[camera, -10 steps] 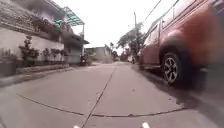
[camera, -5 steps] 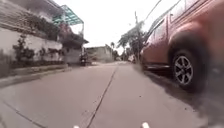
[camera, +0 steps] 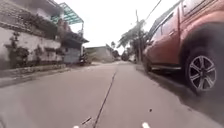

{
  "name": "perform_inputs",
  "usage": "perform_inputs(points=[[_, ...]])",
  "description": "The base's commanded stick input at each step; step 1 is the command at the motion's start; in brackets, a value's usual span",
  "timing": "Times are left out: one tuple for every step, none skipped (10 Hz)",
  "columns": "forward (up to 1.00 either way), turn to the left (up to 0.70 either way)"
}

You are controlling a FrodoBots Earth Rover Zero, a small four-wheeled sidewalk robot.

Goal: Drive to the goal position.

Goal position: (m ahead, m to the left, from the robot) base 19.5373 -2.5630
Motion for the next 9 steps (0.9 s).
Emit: perform_inputs(points=[[0.85,0.01],[0.85,0.01],[0.85,0.01],[0.85,0.01],[0.85,0.01],[0.85,0.01],[0.85,0.01],[0.85,0.01],[0.85,0.01]])
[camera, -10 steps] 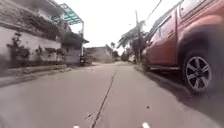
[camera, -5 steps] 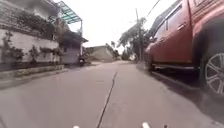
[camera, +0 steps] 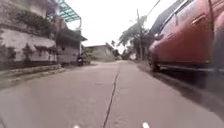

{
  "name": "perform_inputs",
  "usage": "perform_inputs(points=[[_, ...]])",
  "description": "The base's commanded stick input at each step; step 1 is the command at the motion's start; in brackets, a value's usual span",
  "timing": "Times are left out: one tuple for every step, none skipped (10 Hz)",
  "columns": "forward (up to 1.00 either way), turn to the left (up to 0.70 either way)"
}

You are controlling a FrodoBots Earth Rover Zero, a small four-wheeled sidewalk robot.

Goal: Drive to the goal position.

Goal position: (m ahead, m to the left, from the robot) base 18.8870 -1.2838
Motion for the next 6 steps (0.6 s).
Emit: perform_inputs(points=[[0.85,0.01],[0.85,0.01],[0.85,0.01],[0.85,0.01],[0.85,0.01],[0.85,0.01]])
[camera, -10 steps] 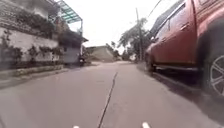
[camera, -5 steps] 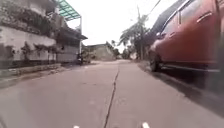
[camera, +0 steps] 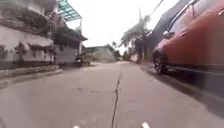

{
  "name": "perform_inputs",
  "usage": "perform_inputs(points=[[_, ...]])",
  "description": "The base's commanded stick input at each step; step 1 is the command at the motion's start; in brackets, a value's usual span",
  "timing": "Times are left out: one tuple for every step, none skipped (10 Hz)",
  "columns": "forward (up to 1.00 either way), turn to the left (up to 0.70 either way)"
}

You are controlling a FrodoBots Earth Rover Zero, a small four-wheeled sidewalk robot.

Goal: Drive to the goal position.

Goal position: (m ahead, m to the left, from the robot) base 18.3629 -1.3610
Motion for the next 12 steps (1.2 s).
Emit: perform_inputs(points=[[0.85,0.01],[0.85,0.01],[0.85,0.01],[0.85,0.01],[0.85,0.01],[0.85,0.01],[0.85,0.01],[0.85,0.01],[0.85,0.01],[0.85,0.01],[0.85,0.01],[0.85,0.01]])
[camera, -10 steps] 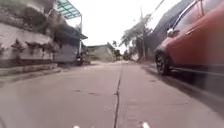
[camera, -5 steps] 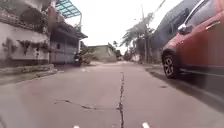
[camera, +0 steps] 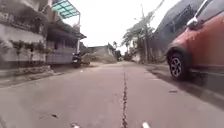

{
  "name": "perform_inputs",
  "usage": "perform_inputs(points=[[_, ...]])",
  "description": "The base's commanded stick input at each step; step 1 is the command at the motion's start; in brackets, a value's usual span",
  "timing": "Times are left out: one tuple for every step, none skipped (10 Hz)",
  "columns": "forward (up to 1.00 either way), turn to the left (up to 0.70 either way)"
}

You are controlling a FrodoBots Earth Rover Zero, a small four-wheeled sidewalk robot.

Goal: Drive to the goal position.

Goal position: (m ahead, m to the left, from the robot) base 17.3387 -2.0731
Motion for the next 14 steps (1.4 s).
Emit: perform_inputs(points=[[0.85,0.01],[0.85,0.01],[0.85,0.01],[0.85,0.01],[0.85,0.01],[0.85,0.01],[0.85,-0.05],[0.85,-0.28],[0.85,-0.33],[0.85,-0.33],[0.85,-0.33],[0.85,-0.33],[0.85,-0.03],[0.85,0.01]])
